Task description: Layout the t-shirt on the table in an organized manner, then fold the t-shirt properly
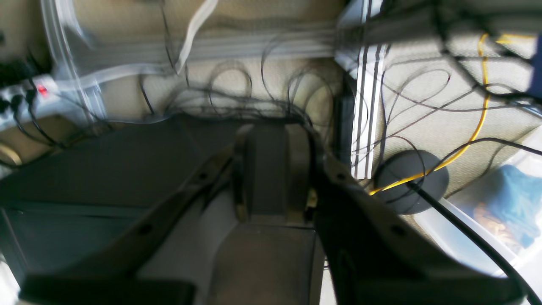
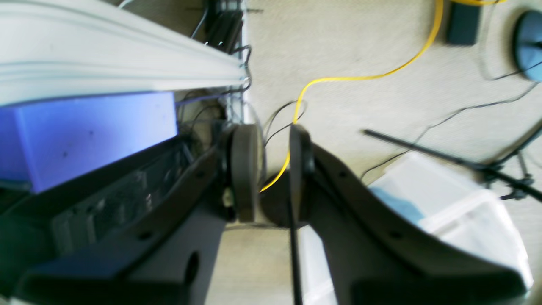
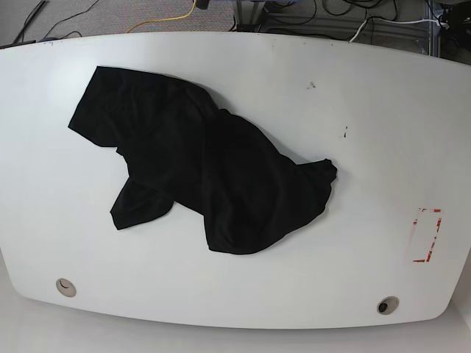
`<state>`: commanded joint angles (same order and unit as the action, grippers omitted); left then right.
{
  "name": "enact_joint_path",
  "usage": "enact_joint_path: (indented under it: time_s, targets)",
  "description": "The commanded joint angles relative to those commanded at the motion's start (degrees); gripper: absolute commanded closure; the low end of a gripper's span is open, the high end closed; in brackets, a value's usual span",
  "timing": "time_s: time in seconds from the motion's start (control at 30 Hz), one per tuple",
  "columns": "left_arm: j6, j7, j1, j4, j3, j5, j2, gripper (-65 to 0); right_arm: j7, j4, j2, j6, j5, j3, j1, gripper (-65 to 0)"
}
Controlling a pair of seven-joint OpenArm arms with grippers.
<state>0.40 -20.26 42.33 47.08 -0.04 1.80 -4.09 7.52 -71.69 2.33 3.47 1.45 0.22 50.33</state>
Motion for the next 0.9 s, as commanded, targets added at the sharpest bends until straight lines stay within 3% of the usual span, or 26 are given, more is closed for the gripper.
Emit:
enact_joint_path:
  time_s: [0.3,0.9]
  targets:
    - [0.0,0.0,11.1,19.0,-0.3,0.0,-0.7,-10.7,0.0,-10.3,1.0,0.00,0.1,0.0,6.2,-12.2]
    - [0.0,0.0,26.1,49.7,-7.7,0.0,-1.3,-10.7,-0.1,-29.1,1.0,-0.44,0.1,0.3,19.1,-12.2]
